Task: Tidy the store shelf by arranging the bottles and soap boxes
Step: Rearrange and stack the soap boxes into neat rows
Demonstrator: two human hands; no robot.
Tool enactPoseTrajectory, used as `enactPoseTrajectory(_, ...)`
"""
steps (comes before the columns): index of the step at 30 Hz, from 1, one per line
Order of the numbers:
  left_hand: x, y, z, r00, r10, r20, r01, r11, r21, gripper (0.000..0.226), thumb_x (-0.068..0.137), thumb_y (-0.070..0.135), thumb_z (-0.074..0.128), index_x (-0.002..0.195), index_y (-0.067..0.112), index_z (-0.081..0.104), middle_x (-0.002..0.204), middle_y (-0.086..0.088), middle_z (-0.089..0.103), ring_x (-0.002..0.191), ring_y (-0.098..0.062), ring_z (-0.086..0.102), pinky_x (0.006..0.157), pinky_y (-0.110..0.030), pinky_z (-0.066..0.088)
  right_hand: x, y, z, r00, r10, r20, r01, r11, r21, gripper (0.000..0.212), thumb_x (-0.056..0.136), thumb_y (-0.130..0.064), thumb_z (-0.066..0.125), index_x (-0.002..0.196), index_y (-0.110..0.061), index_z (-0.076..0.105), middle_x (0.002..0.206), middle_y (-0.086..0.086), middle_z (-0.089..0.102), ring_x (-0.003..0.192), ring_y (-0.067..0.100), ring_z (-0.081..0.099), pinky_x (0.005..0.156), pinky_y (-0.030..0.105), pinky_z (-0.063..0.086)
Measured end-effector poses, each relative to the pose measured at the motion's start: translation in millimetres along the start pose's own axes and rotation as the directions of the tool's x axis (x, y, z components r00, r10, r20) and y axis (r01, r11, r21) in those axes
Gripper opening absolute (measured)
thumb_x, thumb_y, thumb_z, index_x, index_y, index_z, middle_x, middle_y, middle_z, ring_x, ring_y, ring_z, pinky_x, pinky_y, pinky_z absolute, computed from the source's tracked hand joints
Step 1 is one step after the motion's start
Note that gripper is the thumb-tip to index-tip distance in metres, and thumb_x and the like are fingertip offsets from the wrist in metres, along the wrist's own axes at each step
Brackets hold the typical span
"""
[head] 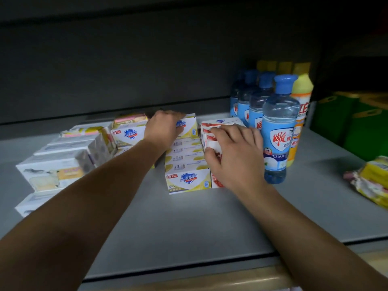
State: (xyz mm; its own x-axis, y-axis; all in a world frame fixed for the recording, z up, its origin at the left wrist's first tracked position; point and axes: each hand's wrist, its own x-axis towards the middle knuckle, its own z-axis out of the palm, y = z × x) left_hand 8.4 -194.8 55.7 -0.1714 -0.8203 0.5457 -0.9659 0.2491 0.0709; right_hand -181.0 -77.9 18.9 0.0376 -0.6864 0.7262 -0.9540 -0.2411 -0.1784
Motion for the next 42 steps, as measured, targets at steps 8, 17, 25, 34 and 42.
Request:
enactPoseTrajectory(8,29.0,2.3,21.4,0.986,-0.163,0.038,0.163,0.987,0.000,0.030,0.094,0.029,0.056,0.124,0.028,0.062,0.110,-0.012,0.066,0.102,-0.033,0.060,0.089,-0.045,0.050,-0.7,-0.5,3.4,1.000,0.007,-0.028,-0.006,1.000,0.028,0.044,0.089,-0.042,0.052,0.124,-0.019,0.065,0.122,-0.001,0.063,0.116,0.026,0.052,0.113,0.045,0.025)
enactPoseTrajectory(17,43.6,-4.5,37.2,0.980,-0.196,0.040,0.195,0.981,0.016,0.027,0.097,0.034,0.053,0.118,0.020,0.062,0.103,-0.008,0.061,0.088,-0.023,0.058,0.085,-0.040,0.050,0.0,-1.8,5.2,0.997,0.010,-0.077,-0.006,0.999,0.043,0.042,0.087,-0.039,0.056,0.120,-0.017,0.067,0.119,0.000,0.065,0.112,0.027,0.054,0.111,0.045,0.027)
enactPoseTrajectory(25,44.4,-10.1,43.8,0.991,-0.130,-0.013,0.130,0.992,-0.004,0.030,0.095,0.032,0.056,0.123,0.022,0.061,0.114,-0.009,0.061,0.100,-0.027,0.059,0.087,-0.040,0.049,0.0,-3.9,5.8,0.997,0.026,-0.067,-0.024,0.999,0.032,0.043,0.087,-0.040,0.054,0.121,-0.018,0.066,0.119,0.000,0.064,0.113,0.026,0.053,0.111,0.044,0.025)
enactPoseTrajectory(34,47.5,-10.5,48.4,0.988,-0.149,-0.046,0.145,0.987,-0.075,0.037,0.092,0.032,0.061,0.129,0.026,0.058,0.127,-0.009,0.054,0.111,-0.029,0.056,0.093,-0.043,0.049,0.5,-4.6,2.7,0.999,0.030,-0.038,-0.029,0.999,0.024,0.043,0.087,-0.040,0.053,0.122,-0.018,0.066,0.121,0.000,0.064,0.115,0.026,0.052,0.112,0.044,0.023)
enactPoseTrajectory(42,47.3,-8.8,37.3,0.990,-0.133,0.041,0.136,0.988,-0.071,0.041,0.092,0.031,0.061,0.132,0.025,0.054,0.127,-0.009,0.053,0.111,-0.027,0.055,0.093,-0.040,0.048,0.3,-4.5,-0.9,1.000,0.024,0.005,-0.024,1.000,0.013,0.046,0.089,-0.043,0.049,0.126,-0.020,0.063,0.125,-0.002,0.062,0.118,0.025,0.050,0.113,0.043,0.021)
